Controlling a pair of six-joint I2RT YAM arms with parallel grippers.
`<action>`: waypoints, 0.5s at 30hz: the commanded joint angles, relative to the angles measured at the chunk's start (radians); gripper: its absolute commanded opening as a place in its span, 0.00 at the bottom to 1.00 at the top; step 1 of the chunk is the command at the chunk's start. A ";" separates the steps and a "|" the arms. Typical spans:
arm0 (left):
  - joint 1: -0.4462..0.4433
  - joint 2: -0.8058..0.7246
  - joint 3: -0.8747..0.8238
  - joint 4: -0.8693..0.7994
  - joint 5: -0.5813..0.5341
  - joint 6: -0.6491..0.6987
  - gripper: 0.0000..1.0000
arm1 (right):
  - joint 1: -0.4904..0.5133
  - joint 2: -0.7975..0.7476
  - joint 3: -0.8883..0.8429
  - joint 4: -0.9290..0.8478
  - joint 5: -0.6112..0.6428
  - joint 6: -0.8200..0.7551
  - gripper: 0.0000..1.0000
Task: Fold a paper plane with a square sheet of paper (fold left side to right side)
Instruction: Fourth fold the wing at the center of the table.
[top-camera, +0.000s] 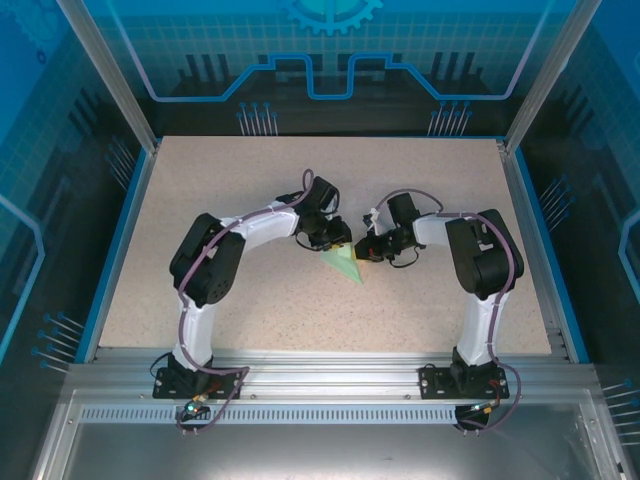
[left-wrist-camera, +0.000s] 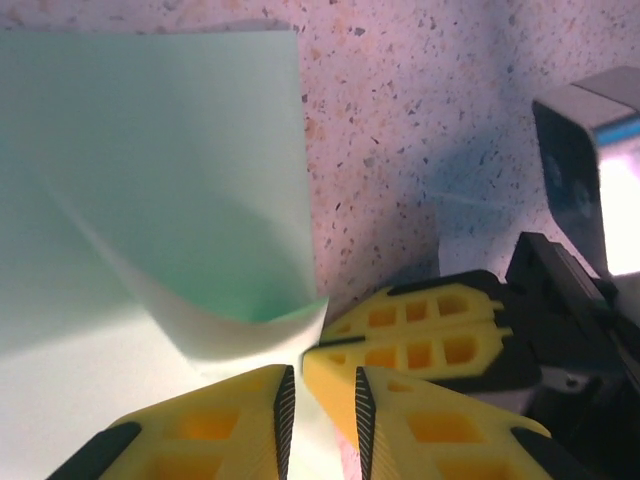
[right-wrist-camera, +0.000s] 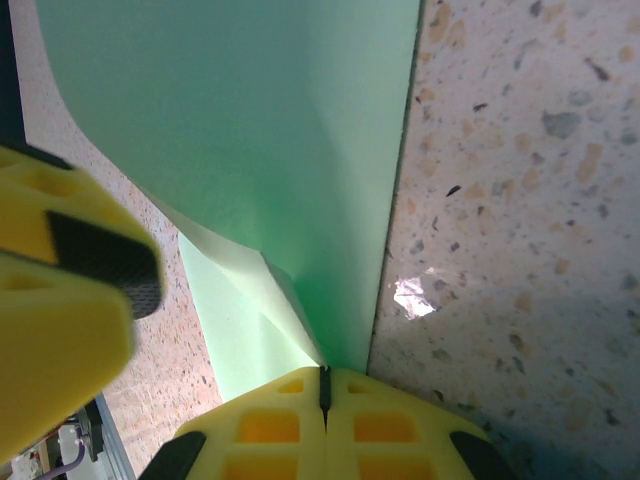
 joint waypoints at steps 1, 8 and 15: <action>-0.004 0.045 0.036 -0.019 0.031 0.017 0.27 | 0.028 0.038 -0.009 -0.045 0.063 -0.025 0.00; -0.003 0.087 0.055 -0.020 0.023 0.017 0.26 | 0.029 0.031 -0.011 -0.053 0.074 -0.029 0.00; -0.003 0.113 0.041 -0.022 0.011 0.018 0.26 | 0.027 -0.016 -0.024 -0.055 0.074 -0.025 0.08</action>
